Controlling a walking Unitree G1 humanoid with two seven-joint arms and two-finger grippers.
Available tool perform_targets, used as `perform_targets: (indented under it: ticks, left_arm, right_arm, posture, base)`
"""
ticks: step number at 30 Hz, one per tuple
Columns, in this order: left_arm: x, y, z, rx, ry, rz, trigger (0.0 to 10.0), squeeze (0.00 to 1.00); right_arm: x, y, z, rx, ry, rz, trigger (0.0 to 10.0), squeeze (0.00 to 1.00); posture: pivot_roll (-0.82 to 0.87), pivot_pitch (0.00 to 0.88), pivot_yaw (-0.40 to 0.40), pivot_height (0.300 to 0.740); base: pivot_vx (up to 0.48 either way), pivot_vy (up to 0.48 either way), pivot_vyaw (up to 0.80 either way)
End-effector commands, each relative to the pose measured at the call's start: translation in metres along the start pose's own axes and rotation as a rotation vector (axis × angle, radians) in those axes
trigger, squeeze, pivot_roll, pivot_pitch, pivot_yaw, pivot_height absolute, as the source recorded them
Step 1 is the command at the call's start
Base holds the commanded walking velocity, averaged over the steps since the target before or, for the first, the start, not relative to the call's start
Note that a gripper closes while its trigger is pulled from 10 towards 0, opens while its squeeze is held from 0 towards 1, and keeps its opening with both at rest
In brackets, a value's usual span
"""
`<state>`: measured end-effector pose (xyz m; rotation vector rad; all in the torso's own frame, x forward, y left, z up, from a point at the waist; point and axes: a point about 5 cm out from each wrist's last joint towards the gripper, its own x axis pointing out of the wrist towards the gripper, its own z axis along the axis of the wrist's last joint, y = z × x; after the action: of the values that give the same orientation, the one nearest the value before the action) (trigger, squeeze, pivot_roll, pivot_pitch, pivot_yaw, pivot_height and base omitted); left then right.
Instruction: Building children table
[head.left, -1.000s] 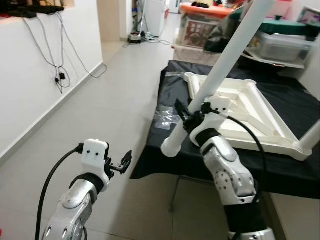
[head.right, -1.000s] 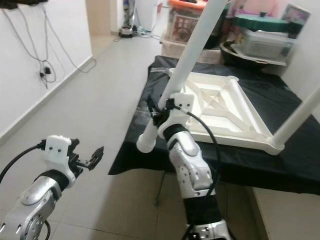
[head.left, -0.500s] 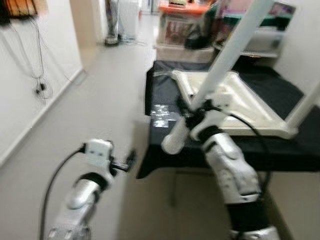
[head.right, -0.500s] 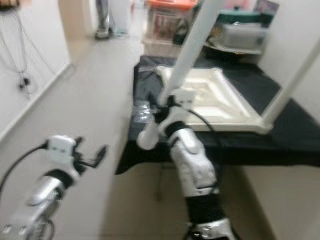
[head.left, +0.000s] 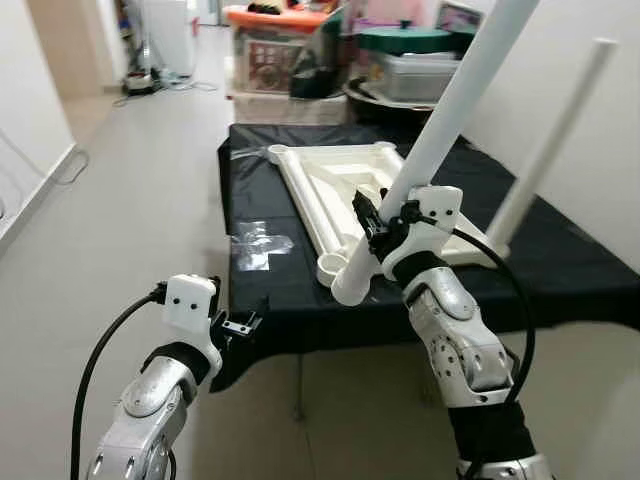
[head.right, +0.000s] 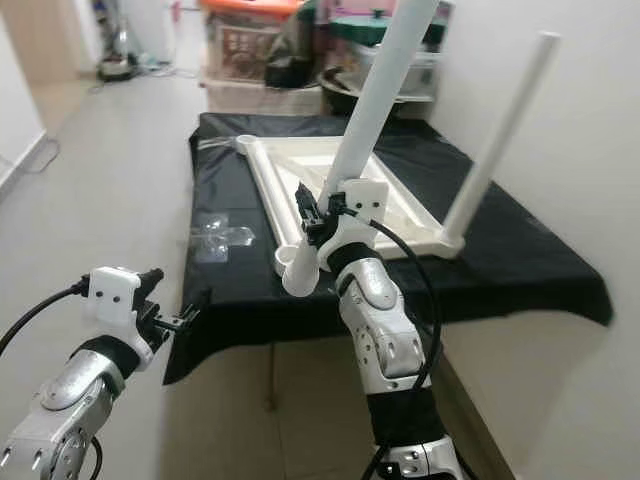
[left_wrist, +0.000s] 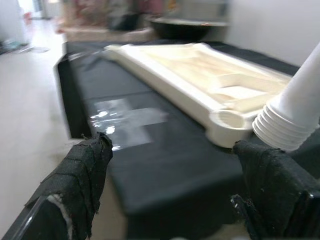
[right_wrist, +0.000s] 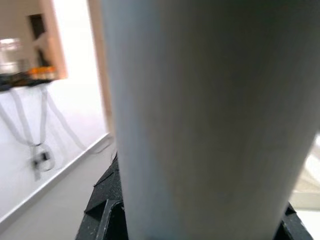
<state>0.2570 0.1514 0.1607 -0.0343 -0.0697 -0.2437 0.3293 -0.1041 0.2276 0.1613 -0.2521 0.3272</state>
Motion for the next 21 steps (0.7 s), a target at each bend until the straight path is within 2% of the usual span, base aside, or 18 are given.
perform_targets:
  ticks: [1, 15, 21]
  left_arm:
    - [0.0000, -0.0048, 0.0030, -0.013, -0.026, -0.022, 10.0, 0.00]
    - [0.0002, -0.0083, 0.0001, -0.014, -0.022, -0.041, 10.0, 0.00]
    - [0.0021, -0.0119, -0.0025, -0.023, -0.012, -0.047, 10.0, 0.00]
  right_arm:
    - [0.0007, -0.0023, 0.0034, -0.010, -0.020, -0.008, 10.0, 0.00]
    - [0.0033, -0.0037, 0.0047, -0.010, -0.030, -0.011, 10.0, 0.00]
    - [0.0057, -0.0076, 0.0104, -0.021, -0.047, 0.006, 10.0, 0.00]
  posture:
    - [0.08, 0.000, -0.097, 0.740]
    - [0.07, 0.000, -0.100, 0.740]
    - [0.07, 0.000, -0.100, 0.740]
  base:
    - [0.390, 0.000, 0.00]
    - [0.373, 0.000, 0.00]
    - [0.000, 0.000, 0.00]
